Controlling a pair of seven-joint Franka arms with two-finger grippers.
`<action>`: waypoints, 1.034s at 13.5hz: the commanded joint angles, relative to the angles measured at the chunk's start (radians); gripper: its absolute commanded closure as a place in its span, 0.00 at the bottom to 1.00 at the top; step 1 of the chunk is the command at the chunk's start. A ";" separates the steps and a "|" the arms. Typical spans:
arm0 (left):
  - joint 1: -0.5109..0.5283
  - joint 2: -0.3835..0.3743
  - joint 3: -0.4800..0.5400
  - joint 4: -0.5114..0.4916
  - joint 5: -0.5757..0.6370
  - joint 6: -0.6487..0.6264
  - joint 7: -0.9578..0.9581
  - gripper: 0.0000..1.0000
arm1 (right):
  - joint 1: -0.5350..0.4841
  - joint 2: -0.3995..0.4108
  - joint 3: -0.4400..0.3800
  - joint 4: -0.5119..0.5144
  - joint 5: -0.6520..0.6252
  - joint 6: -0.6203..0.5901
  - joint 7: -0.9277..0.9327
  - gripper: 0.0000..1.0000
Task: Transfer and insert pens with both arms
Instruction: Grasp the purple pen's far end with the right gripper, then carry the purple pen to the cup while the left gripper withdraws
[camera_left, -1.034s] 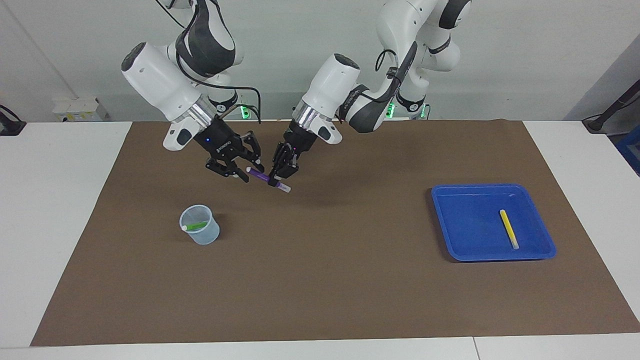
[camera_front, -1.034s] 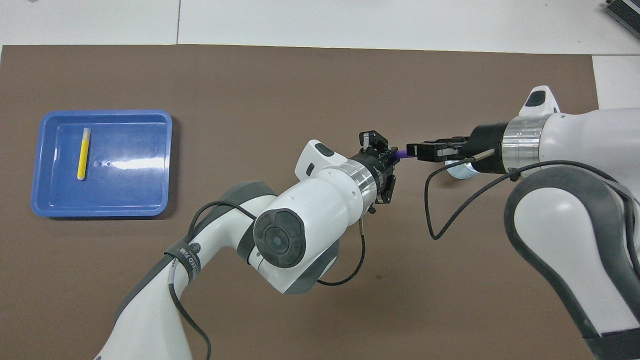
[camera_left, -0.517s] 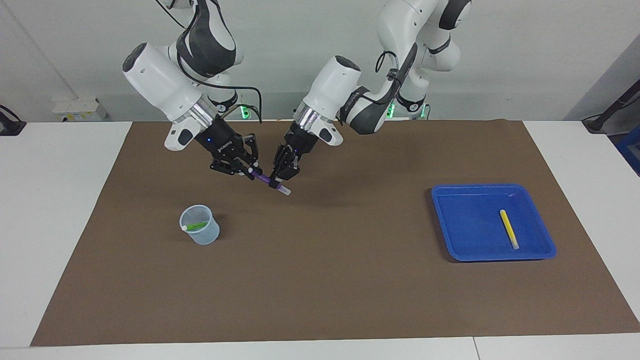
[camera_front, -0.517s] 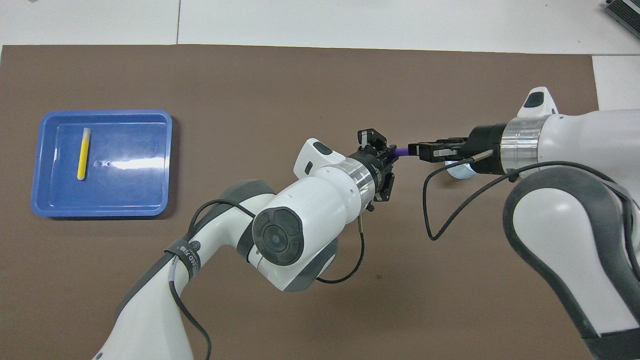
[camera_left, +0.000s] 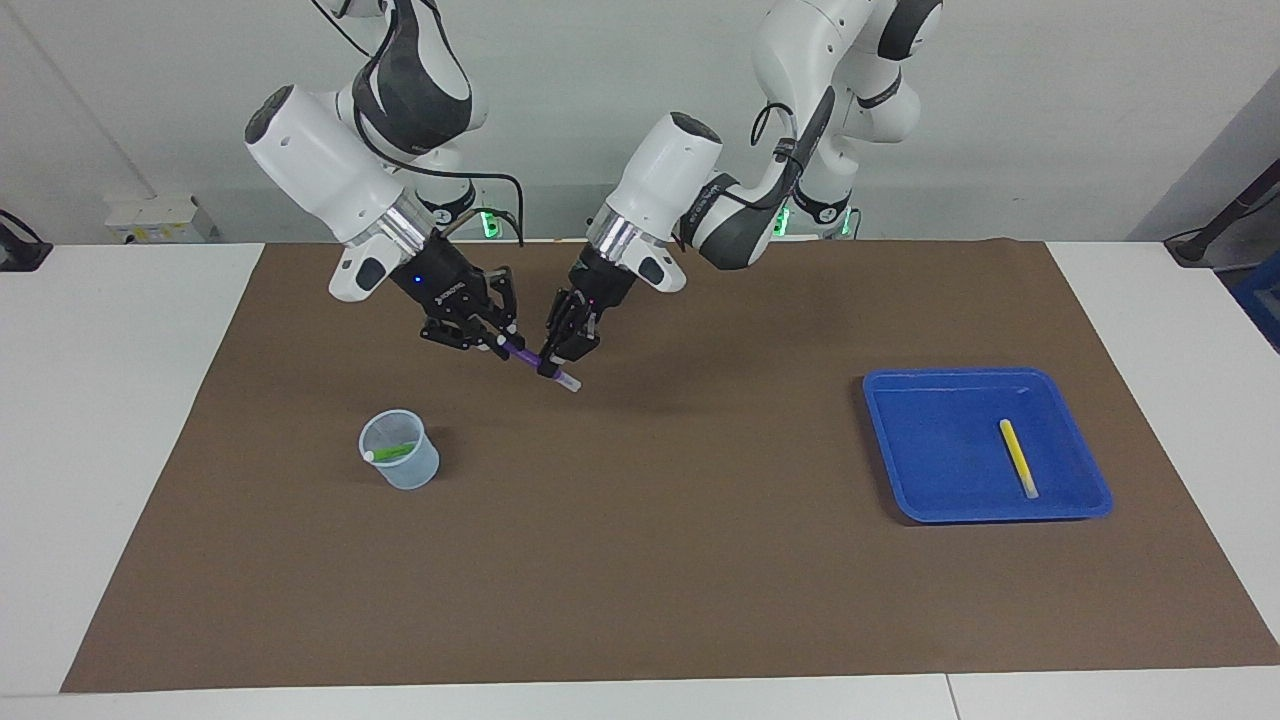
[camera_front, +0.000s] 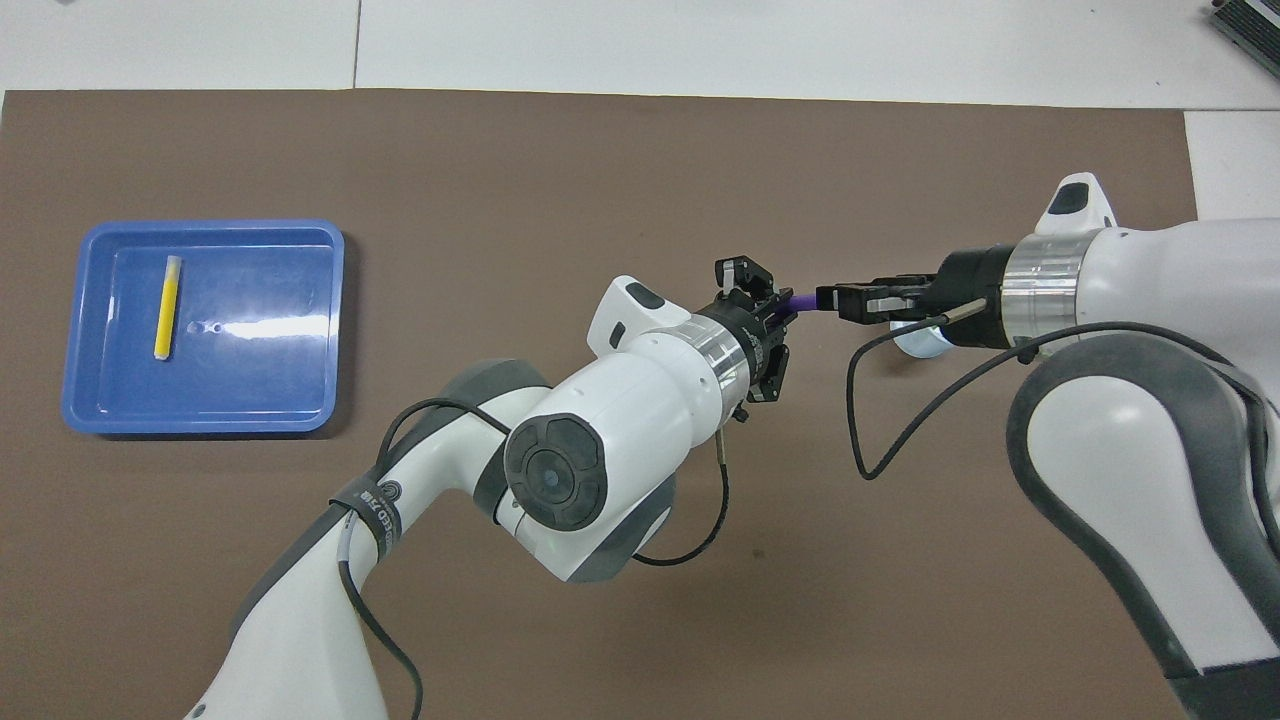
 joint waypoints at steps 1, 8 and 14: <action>-0.003 -0.002 0.015 0.014 0.001 -0.002 0.004 0.49 | -0.010 0.011 0.000 0.007 -0.007 0.015 0.001 1.00; 0.098 -0.051 0.015 0.014 0.001 -0.183 0.028 0.31 | -0.093 0.020 -0.004 0.055 -0.238 -0.089 -0.001 1.00; 0.229 -0.067 0.013 0.017 0.001 -0.199 0.076 0.00 | -0.200 0.028 -0.003 0.062 -0.522 -0.132 -0.016 1.00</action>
